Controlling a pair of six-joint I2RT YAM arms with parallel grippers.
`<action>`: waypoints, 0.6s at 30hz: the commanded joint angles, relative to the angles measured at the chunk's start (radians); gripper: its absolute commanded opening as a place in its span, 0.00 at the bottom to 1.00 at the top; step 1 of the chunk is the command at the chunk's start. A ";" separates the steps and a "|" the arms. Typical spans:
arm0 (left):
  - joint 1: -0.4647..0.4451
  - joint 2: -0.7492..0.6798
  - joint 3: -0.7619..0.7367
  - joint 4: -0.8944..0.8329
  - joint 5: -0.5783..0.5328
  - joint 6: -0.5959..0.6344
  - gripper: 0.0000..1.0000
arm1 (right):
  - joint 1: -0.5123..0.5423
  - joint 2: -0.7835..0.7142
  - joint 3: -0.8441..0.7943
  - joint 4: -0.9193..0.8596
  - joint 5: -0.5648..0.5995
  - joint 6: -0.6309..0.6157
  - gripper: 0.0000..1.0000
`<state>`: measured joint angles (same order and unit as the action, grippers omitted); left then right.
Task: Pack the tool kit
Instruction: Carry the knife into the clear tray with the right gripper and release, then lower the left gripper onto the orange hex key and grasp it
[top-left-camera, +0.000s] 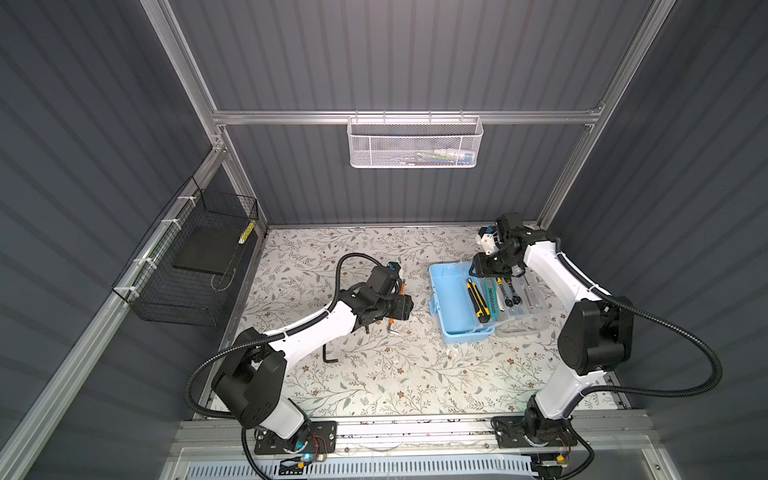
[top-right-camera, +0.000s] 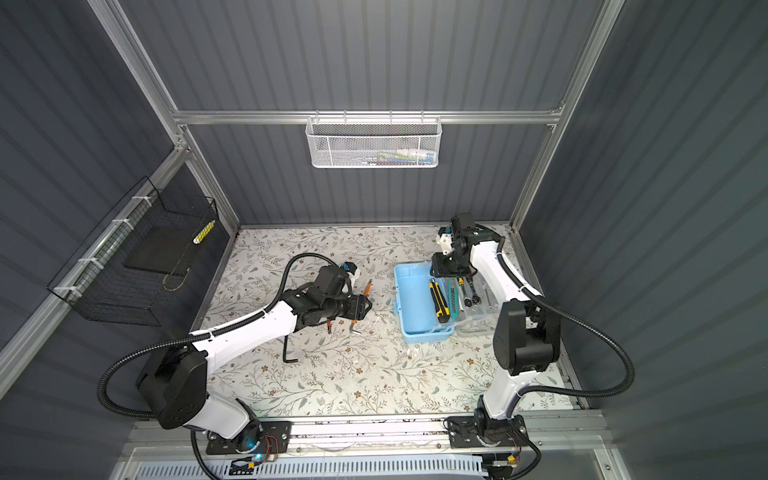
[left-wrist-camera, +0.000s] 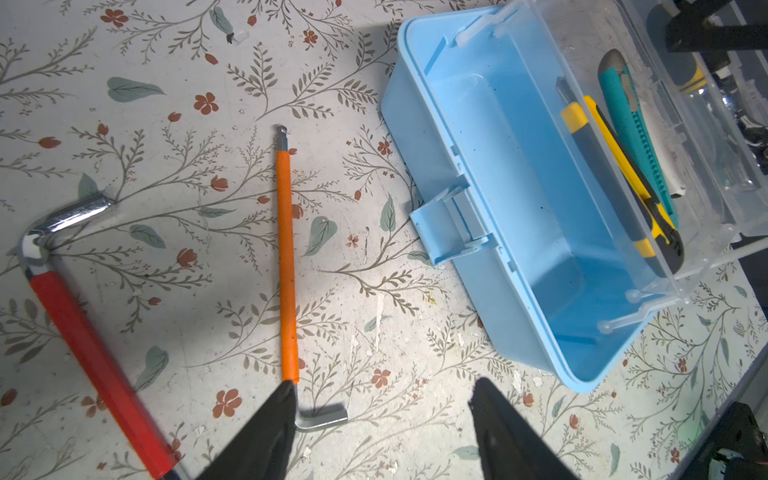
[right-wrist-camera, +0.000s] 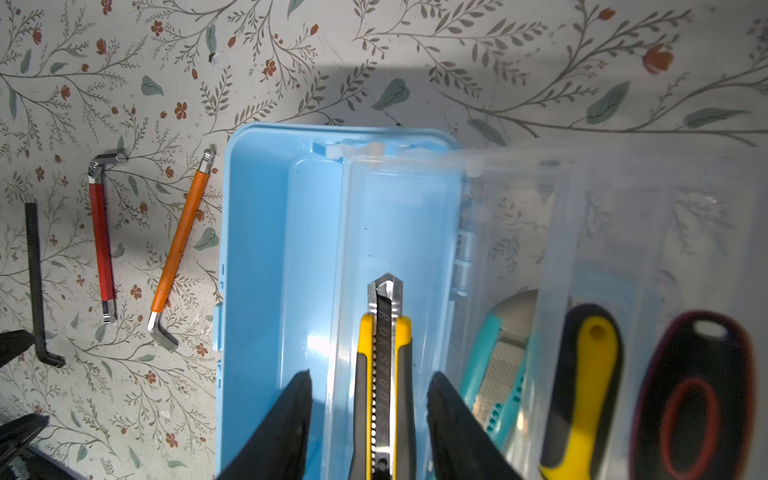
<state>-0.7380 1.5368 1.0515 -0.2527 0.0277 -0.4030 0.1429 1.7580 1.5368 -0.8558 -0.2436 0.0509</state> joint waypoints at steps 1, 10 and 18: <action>0.005 0.019 -0.014 -0.008 0.008 -0.003 0.68 | 0.003 -0.060 -0.022 0.014 0.033 0.046 0.56; 0.006 0.026 -0.008 -0.058 -0.070 -0.028 0.91 | 0.003 -0.166 -0.138 0.110 0.057 0.132 0.84; 0.010 0.097 0.044 -0.128 -0.154 -0.052 0.90 | 0.003 -0.255 -0.217 0.202 0.091 0.196 0.99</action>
<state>-0.7372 1.5871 1.0599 -0.3168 -0.0841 -0.4397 0.1432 1.5303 1.3373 -0.6964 -0.1738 0.2123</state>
